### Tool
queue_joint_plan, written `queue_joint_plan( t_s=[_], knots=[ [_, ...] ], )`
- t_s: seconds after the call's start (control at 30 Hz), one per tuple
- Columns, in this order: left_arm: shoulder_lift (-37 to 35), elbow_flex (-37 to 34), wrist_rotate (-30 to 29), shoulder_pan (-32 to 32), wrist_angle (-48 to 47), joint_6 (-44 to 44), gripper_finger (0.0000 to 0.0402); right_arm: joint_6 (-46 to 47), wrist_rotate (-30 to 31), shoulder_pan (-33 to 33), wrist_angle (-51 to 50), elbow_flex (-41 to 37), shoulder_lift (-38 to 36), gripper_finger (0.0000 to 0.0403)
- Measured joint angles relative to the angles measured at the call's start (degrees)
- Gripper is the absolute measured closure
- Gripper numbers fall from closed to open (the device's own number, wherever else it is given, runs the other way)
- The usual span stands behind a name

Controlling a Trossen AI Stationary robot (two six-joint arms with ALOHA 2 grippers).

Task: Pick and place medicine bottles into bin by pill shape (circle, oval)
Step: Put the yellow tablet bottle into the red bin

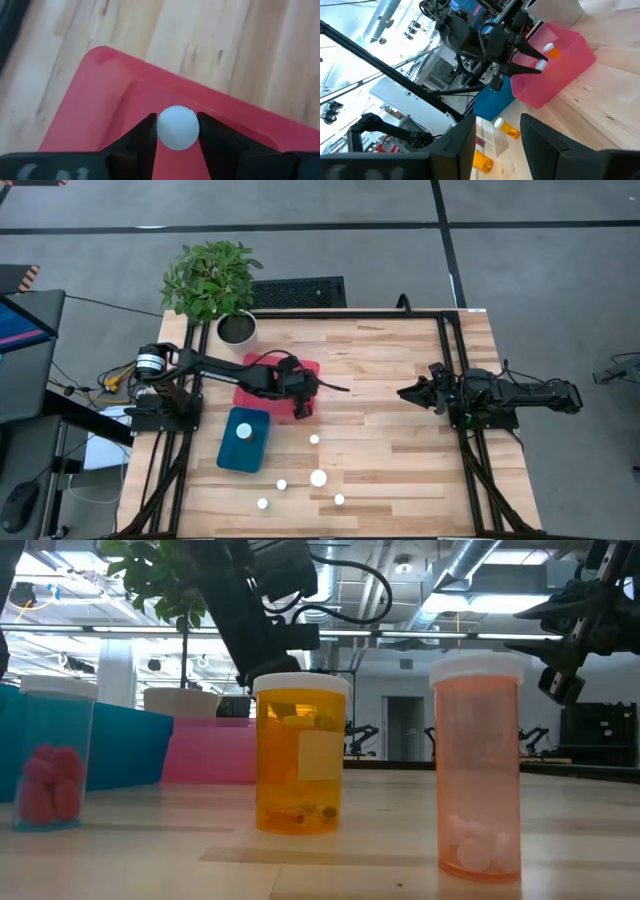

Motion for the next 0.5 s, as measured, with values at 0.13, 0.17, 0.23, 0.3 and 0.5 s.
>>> queue_joint_plan(
  t_s=[0.13, 0.17, 0.23, 0.3, 0.5],
  knots=[
    [0.0, -2.62, -0.56, -0.02, 2.93, -2.05, 0.0276, 0.0, -0.02, 0.0, 0.0, 0.0, 0.0, 0.0236],
    [-0.03, -3.11, -0.65, -0.03, 3.75, -2.52, 0.0276, 0.0, -0.02, 0.0, 0.0, 0.0, 0.0, 0.0237],
    [-0.12, -3.82, -0.91, -0.33, 4.7, -3.46, 0.0276, 0.0, -0.02, 0.0, 0.0, 0.0, 0.0, 0.0238],
    [-0.13, -3.95, -1.64, -0.74, 4.94, -3.58, 0.0276, 0.0, -0.04, 0.0, 0.0, 0.0, 0.0, 0.0239],
    [-0.85, -4.08, -2.7, -1.1, 4.15, -5.25, 0.0271, 0.0, -0.04, 0.0, 0.0, -0.01, 0.0, 0.0237]
  ],
)
